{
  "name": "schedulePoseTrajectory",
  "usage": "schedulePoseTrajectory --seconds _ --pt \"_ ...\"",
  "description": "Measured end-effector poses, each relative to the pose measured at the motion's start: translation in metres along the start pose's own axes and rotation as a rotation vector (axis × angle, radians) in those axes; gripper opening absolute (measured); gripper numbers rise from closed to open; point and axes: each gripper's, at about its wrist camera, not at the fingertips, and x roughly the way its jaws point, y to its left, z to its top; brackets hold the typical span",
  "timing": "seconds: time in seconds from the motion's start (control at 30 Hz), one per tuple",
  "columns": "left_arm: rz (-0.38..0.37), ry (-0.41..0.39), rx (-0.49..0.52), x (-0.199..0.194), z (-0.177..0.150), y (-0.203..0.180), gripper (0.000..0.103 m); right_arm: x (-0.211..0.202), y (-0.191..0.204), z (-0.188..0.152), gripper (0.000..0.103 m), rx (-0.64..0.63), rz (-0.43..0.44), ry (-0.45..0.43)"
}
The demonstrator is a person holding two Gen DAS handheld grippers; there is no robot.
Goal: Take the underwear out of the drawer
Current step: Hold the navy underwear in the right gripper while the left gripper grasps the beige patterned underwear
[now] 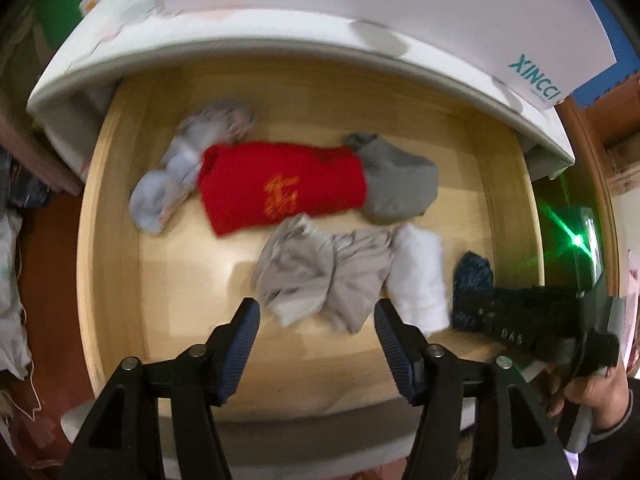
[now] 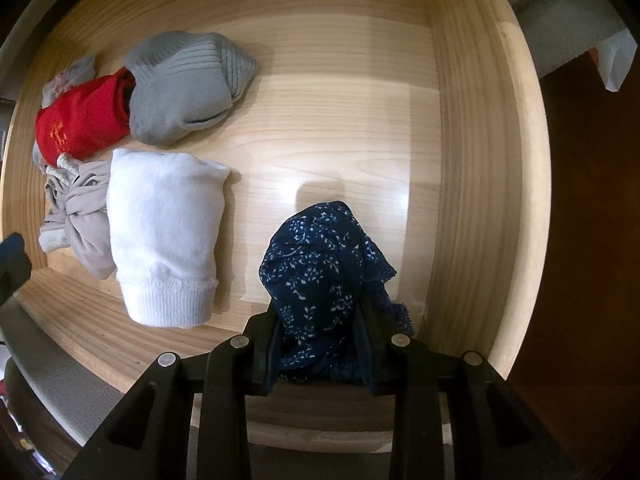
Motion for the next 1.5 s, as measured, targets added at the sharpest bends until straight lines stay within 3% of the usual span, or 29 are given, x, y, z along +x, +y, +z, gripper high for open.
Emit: schedulePoseTrajectory --seconds 0.3,0.67,0.93,1.1,1.33,1.5 --pt "-0.011 0.098 0.032 0.033 0.015 -0.022 0.07 -0.016 -0.003 0.001 0.029 -0.011 0.003 -0.003" --pt "0.099 0.166 0.048 0.073 0.028 -0.022 0.078 -0.017 -0.003 0.002 0.029 -0.013 0.005 -0.004" --pt "0.121 0.247 0.058 0.098 0.034 -0.026 0.081 -0.02 -0.002 0.004 0.03 -0.015 0.003 -0.004" --pt "0.134 0.255 0.07 0.108 0.039 -0.03 0.083 -0.02 -0.001 0.005 0.03 -0.016 0.002 -0.004" --pt "0.131 0.244 0.051 0.107 0.039 -0.027 0.081 -0.02 0.0 0.006 0.03 -0.016 0.002 -0.004" --pt "0.134 0.209 0.07 0.096 0.033 -0.029 0.069 -0.021 0.002 0.009 0.03 -0.018 -0.002 -0.003"
